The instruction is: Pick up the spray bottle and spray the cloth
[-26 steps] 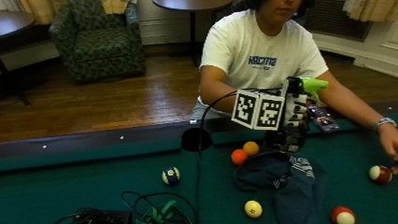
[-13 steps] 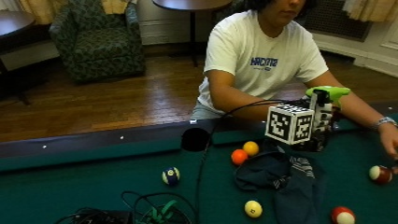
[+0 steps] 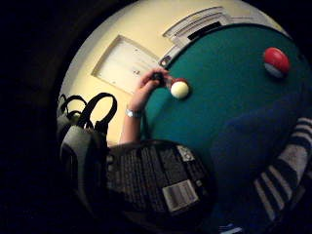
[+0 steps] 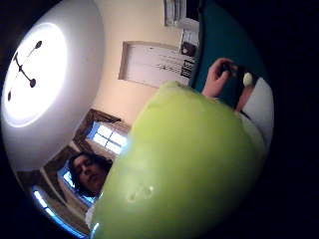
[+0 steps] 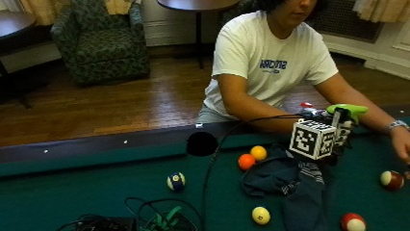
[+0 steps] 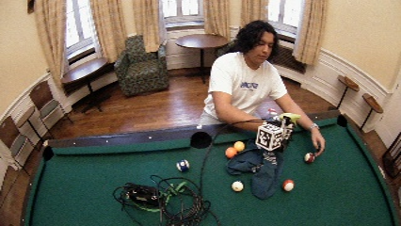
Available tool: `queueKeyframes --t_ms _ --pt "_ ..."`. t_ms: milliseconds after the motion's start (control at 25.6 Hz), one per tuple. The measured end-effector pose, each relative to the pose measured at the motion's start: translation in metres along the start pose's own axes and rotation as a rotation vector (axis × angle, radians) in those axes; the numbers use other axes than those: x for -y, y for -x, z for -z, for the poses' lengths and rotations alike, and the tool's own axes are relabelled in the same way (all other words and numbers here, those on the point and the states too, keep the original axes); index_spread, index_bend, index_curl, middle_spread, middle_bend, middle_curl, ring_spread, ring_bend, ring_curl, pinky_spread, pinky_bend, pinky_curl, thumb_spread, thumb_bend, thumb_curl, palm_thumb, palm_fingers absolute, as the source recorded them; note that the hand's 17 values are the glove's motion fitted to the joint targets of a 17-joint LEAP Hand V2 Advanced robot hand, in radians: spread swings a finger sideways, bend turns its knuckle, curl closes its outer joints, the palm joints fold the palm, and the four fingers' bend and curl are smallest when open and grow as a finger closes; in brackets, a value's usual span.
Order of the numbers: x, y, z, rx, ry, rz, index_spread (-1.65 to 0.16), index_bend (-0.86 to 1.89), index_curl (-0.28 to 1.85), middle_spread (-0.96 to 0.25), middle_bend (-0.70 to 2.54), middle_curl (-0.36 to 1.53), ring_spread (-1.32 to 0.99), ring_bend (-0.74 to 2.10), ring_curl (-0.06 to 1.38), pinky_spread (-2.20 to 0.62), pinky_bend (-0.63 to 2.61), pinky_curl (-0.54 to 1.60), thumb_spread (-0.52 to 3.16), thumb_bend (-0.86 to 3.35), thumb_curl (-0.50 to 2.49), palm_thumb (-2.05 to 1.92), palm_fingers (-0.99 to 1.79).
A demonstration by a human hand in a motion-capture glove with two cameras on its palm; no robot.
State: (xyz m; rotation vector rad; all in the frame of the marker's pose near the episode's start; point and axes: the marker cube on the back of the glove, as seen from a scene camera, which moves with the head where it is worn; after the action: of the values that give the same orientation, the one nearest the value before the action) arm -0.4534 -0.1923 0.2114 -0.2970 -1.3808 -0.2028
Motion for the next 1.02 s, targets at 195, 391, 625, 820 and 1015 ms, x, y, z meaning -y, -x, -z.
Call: queueKeyframes --t_ms 195,391,625,820,1015 --pt "0.002 -0.009 -0.008 0.011 -0.022 -0.016 -0.25 0.38 0.62 -0.18 0.68 0.55 -0.2 0.71 0.47 -0.29 0.37 0.38 0.38 -0.03 0.85 0.91 1.39" --pt "0.012 -0.016 -0.011 0.01 -0.043 -0.021 -0.25 0.38 0.62 -0.18 0.68 0.55 -0.2 0.71 0.47 -0.3 0.37 0.38 0.38 -0.03 0.85 0.91 1.39" --pt "0.033 -0.021 -0.017 0.006 -0.061 -0.021 -0.25 0.38 0.62 -0.19 0.68 0.55 -0.2 0.71 0.47 -0.3 0.37 0.38 0.38 -0.03 0.85 0.9 1.4" --pt "0.049 -0.025 -0.02 -0.007 -0.092 -0.026 -0.25 0.39 0.62 -0.19 0.68 0.55 -0.2 0.71 0.47 -0.3 0.38 0.38 0.38 -0.03 0.85 0.89 1.4" --pt "0.062 -0.029 -0.025 -0.007 -0.115 -0.031 -0.25 0.39 0.62 -0.2 0.68 0.55 -0.2 0.71 0.47 -0.31 0.38 0.38 0.37 -0.03 0.85 0.89 1.4"
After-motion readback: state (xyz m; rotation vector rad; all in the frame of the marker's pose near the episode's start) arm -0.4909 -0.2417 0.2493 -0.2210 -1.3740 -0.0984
